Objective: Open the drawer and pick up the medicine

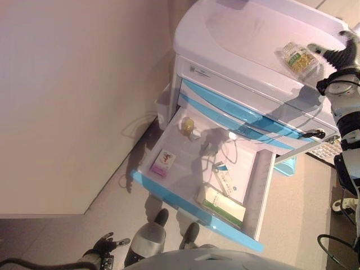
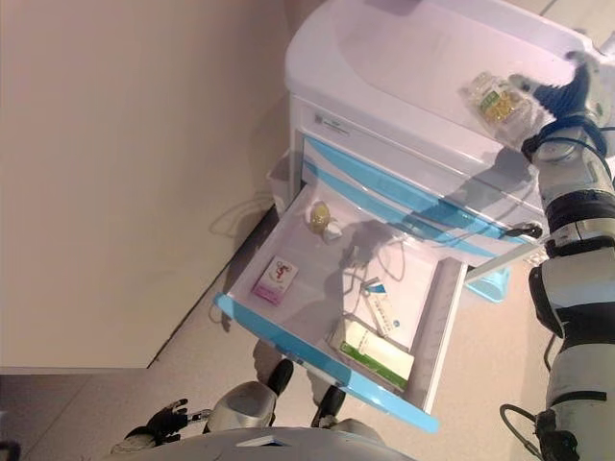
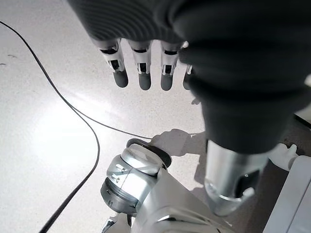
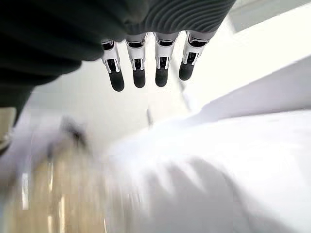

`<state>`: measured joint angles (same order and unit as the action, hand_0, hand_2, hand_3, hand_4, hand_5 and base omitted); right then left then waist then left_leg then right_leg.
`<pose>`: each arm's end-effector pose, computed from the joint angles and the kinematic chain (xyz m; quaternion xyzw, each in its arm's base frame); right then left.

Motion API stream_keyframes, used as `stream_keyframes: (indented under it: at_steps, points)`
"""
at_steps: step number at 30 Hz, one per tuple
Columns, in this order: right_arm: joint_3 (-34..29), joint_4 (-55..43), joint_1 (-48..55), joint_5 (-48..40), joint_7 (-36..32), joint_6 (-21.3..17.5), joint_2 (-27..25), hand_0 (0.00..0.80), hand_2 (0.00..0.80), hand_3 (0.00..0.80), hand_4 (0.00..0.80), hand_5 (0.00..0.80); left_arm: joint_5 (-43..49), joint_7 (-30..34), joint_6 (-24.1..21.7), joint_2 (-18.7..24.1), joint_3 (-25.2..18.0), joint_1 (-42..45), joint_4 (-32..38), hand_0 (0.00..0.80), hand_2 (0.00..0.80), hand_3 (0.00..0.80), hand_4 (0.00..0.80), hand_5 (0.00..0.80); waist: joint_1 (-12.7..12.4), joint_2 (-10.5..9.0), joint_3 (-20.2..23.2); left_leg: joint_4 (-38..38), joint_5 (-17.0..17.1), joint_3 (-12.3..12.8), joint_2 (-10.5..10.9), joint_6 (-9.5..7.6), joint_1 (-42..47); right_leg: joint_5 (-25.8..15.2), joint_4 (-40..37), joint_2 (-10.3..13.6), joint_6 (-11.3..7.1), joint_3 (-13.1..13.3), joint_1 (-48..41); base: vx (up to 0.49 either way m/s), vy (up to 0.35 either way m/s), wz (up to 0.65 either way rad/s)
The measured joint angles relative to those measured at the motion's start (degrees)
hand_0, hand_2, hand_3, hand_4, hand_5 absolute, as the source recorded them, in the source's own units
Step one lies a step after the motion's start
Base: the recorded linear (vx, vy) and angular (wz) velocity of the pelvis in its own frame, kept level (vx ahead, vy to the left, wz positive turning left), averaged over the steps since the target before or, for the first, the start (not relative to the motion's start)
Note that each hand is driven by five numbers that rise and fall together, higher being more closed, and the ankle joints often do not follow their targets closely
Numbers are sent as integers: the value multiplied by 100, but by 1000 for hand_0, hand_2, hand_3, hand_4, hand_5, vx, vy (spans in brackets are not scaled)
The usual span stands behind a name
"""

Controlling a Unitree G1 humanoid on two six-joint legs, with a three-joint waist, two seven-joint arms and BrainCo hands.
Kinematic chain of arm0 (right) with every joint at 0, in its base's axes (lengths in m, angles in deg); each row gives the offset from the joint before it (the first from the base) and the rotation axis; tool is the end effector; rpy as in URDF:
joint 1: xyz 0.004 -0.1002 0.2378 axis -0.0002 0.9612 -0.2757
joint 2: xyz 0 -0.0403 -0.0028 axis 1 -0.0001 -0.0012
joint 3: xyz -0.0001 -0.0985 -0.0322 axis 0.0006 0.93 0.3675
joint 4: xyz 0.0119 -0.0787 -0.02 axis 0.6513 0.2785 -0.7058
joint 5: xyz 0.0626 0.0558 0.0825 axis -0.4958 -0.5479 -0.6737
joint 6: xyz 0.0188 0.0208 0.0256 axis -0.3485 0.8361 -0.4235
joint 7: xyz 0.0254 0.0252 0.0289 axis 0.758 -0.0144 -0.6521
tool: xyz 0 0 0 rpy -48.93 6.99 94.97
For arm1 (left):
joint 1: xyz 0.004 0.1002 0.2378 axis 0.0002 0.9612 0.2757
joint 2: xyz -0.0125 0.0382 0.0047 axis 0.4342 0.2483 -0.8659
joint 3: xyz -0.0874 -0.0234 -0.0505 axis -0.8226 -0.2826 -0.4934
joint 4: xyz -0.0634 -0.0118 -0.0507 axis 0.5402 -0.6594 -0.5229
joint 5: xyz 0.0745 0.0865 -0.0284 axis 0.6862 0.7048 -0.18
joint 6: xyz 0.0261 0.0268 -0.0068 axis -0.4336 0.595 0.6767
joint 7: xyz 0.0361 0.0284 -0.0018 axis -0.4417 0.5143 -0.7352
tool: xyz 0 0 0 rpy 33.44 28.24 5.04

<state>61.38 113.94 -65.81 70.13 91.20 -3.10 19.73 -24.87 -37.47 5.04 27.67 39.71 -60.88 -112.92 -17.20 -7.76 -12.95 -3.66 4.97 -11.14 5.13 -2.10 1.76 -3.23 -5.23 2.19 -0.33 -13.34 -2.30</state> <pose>0.3485 -0.3259 0.2400 -0.3779 -0.0655 -0.3850 0.8395 0.0585 0.2659 -0.1227 0.0719 0.5517 0.0834 0.8267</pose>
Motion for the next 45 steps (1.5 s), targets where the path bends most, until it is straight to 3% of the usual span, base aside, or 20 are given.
stream_keyframes:
  at_steps: [3,6,10,13,17,20,23,27,32,37,45]
  points:
    - [-581,-169,58,-578,873,-356,31,0,0,0,0,0,5,-2,-76,-24,-1,64,-6,0,0,0,0,0,43,8,-4,-51,-1,89,-16,-2,71,-1,0,0,0,46,-14,0,27,-16]
    - [-1180,-771,199,-1103,1616,-962,88,0,0,0,0,0,15,-9,-112,-94,3,110,-6,0,0,0,0,0,135,17,-1,-79,7,164,-23,-16,137,-20,0,-6,27,144,-32,-30,33,-15]
    - [-1695,-1278,524,-1652,1948,-1726,348,0,0,0,0,0,153,6,-144,-96,15,110,4,0,0,0,0,0,240,33,5,-92,-65,356,-43,-42,334,-21,2,-25,28,301,-148,-74,13,-21]
    - [-2111,-1701,1117,-1764,1935,-1910,736,0,0,0,0,0,281,49,-153,-91,122,109,8,0,0,0,0,0,367,40,19,-89,-118,559,-61,-33,387,-31,49,-56,10,495,-126,-75,3,-34]
    - [-2348,-2196,2595,-1697,1680,-1892,1428,0,0,0,0,0,424,28,-144,-82,251,138,41,0,0,0,0,0,681,95,74,-89,-177,844,-82,-70,510,-49,101,-96,4,815,-96,-77,-9,-41]
    - [-2352,-2581,3924,-1675,1428,-1738,2040,0,0,0,0,0,455,12,-133,-155,297,254,50,0,0,0,0,0,1014,297,199,-110,-239,1127,-103,-151,582,-65,124,-126,-20,1105,-48,-57,-8,-54]
    - [-2254,-2635,5024,-1637,1107,-1621,2173,0,0,0,0,0,447,-42,-130,-272,286,262,39,0,0,0,0,0,1400,521,319,-137,-278,1344,-110,-186,588,-162,53,-160,-33,1315,-4,-69,-9,-43]
    - [-2130,-2659,6094,-1185,552,-1598,2271,0,0,0,0,0,441,-107,-131,-265,222,268,31,0,0,0,0,0,1757,531,345,-140,-332,1604,-177,-163,603,-177,11,-202,-34,1534,44,-78,-29,-33]
    - [-1849,-2253,6724,-716,-8,-1341,2541,0,0,0,0,0,388,-185,-131,-232,223,270,34,0,0,0,0,0,1915,463,372,-162,-380,1783,-253,-97,566,-192,31,-208,-21,1381,192,-56,-15,-25]
    - [-1732,-773,6796,-540,-455,-1141,2936,0,0,0,0,0,292,-185,-136,-238,321,162,50,0,0,0,0,0,1915,479,344,-139,-378,1806,-253,-88,452,-231,36,-208,27,1383,300,-79,-16,-1]
    - [-1089,67,6624,32,-997,-1059,3110,0,0,0,0,0,317,-183,-247,-188,690,-296,280,0,0,0,0,0,1859,629,-245,-75,-311,1663,-214,-104,81,-278,69,-138,46,1198,579,-123,-27,11]
